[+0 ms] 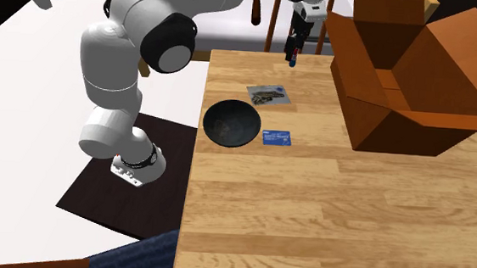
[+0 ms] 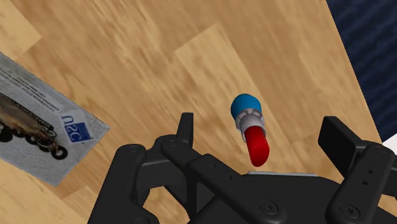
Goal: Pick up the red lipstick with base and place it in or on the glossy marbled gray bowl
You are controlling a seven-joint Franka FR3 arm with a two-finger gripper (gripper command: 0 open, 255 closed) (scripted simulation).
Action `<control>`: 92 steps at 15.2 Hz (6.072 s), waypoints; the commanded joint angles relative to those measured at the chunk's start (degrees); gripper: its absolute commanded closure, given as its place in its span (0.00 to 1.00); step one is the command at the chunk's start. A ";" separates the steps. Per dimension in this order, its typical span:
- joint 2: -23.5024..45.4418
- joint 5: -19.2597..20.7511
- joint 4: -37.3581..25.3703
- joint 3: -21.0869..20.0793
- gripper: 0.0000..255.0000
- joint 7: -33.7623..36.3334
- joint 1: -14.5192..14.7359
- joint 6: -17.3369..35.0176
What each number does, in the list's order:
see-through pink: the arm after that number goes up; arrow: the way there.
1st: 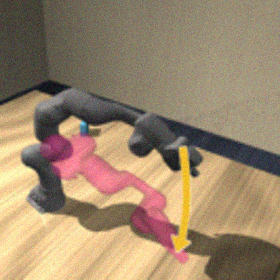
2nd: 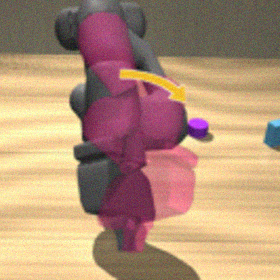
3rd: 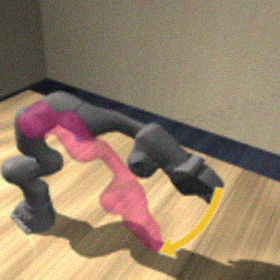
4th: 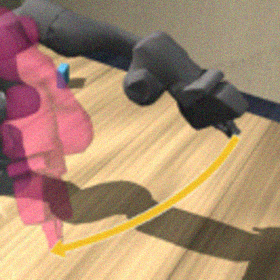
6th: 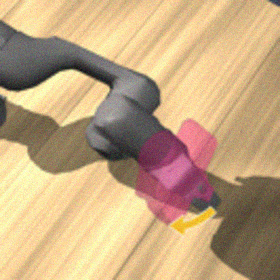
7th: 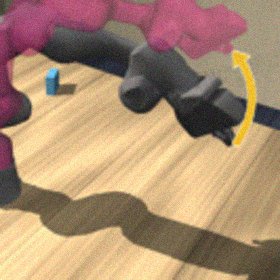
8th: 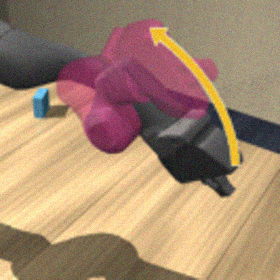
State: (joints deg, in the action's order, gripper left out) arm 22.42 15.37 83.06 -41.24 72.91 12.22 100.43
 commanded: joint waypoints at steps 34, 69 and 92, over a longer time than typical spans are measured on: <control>3.69 1.90 -19.70 0.08 1.00 -0.50 4.96 -16.55; -60.75 -23.50 42.21 27.70 1.00 -48.42 -17.74 -12.45; -62.79 -24.58 53.68 26.69 0.00 -48.81 -17.14 -3.00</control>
State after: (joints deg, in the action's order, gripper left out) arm -40.36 -9.22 136.74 -14.55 24.10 -4.92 97.44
